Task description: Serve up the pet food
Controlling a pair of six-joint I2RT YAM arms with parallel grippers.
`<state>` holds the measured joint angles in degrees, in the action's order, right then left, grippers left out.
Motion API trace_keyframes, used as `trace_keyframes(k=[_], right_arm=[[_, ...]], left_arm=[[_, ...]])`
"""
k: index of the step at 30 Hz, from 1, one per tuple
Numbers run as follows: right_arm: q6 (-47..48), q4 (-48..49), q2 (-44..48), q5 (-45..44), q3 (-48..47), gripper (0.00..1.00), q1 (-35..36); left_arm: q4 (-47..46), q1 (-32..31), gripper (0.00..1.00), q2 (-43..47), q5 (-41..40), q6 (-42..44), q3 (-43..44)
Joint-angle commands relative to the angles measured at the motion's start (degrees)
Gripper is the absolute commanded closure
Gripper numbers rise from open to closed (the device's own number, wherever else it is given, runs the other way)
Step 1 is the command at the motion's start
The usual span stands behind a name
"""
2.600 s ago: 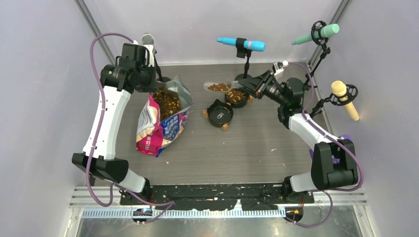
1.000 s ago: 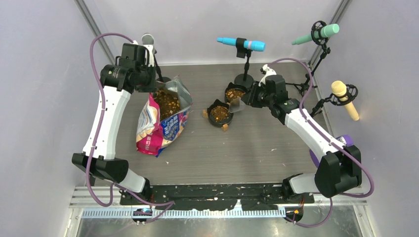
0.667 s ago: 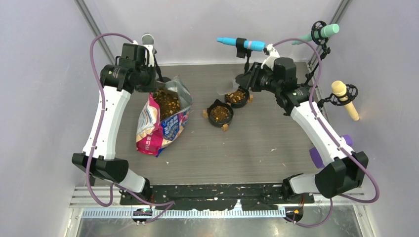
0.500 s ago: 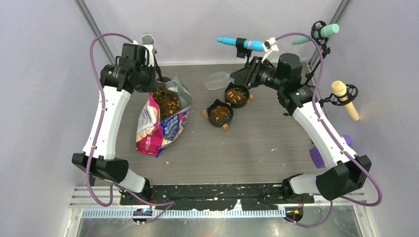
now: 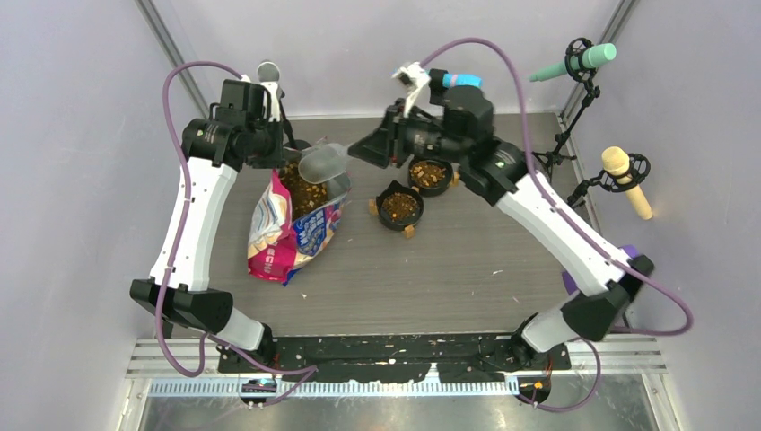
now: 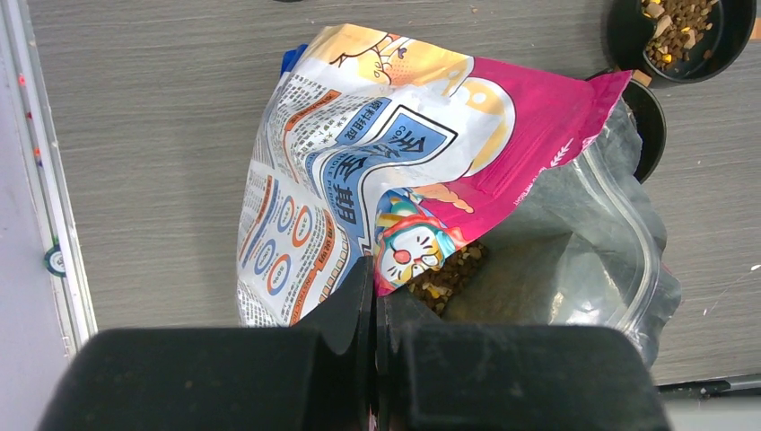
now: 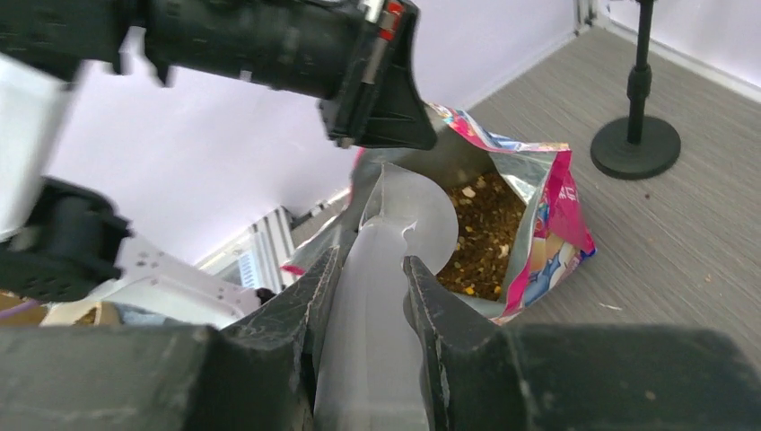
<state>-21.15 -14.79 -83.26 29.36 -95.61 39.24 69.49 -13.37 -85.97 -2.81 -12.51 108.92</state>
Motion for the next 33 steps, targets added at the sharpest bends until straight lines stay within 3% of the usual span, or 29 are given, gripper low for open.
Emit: trace_keyframes(k=[1,7,15,26,33], right_arm=[[5.3,-9.9,-8.9,-12.0,-9.1,0.95,4.9],[7.7,-18.5,-21.5,-15.4,-22.5,0.95,7.2],[7.0,-19.1,-31.8,-13.4,-27.3,0.95,9.6],[11.3,-23.3,-38.3,-22.7,-30.2,0.95,13.0],[12.0,-25.7,-41.8,-19.1,-32.0,0.95,13.4]], left_arm=[[-4.0,0.3,1.00,4.5,1.9,-1.3,0.8],[-4.3,0.3,1.00,5.2,0.6,-0.7,-0.6],[-4.7,0.6,1.00,5.1,1.7,-1.3,-1.0],[-4.9,1.0,1.00,4.9,2.5,-1.8,-0.8],[-5.4,1.4,1.00,4.2,3.3,-2.2,-0.6]])
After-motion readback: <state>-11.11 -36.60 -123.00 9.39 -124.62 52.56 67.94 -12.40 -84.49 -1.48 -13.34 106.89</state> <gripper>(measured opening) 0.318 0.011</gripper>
